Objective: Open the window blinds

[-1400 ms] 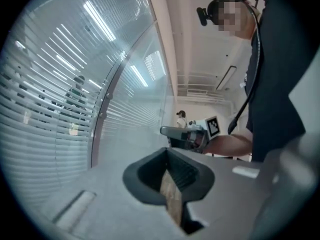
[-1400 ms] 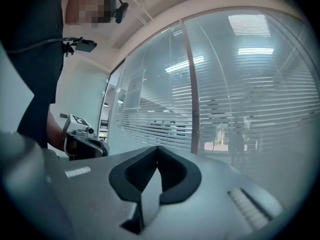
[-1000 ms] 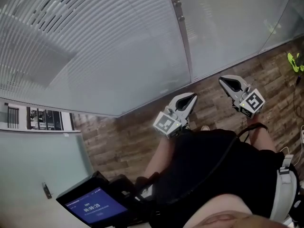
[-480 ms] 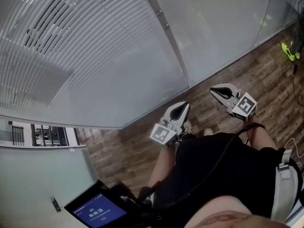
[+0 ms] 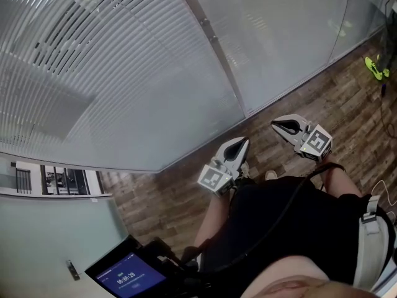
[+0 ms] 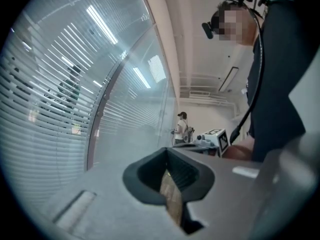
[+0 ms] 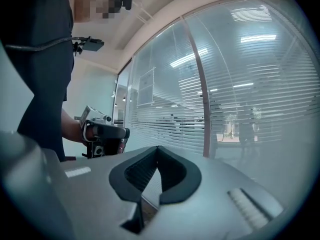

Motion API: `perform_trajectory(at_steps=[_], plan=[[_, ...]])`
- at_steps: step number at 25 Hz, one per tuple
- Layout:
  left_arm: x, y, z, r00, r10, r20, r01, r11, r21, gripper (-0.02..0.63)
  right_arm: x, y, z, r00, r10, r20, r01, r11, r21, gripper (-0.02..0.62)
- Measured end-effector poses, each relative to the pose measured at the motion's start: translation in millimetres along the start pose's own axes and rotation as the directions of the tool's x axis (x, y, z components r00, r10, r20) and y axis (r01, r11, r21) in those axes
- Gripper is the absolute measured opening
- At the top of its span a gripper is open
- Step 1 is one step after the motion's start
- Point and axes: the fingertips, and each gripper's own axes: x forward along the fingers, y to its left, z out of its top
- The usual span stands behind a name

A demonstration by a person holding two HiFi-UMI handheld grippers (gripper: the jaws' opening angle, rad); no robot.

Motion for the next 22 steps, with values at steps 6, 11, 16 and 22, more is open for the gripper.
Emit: perform_trajectory(at_steps=[6, 11, 16, 22], plan=[[2.9, -0.6, -2.6, 1.0, -0.008, -0.018, 0.009, 1.0, 0.018, 0.003, 0.6, 4.9, -11.8, 0.999, 0.009, -0.041, -0.01, 1.0, -0.024, 0.006], [5.3, 0.3, -3.1, 1.0, -0.013, -0.021, 0.013, 1.0, -0.005, 0.003, 1.0, 2.7, -11.1, 0.999, 0.004, -0.04, -0.005, 1.0, -0.02, 0.006], [8.0, -0.9, -5.1, 0.999, -0.026, -0.045, 0.026, 1.0, 0.002, 0.002, 1.6, -2.4, -22.2, 0.998, -0.014, -0.066, 0.013, 1.0, -0.015, 0.006], [13.5, 2.4, -2.5, 0.999, -0.026, -0.046, 0.025, 1.0, -0.015, 0.002, 2.9, -6.0, -16.9, 0.998, -0.009, -0.054, 0.009, 1.0, -0.008, 0.006]])
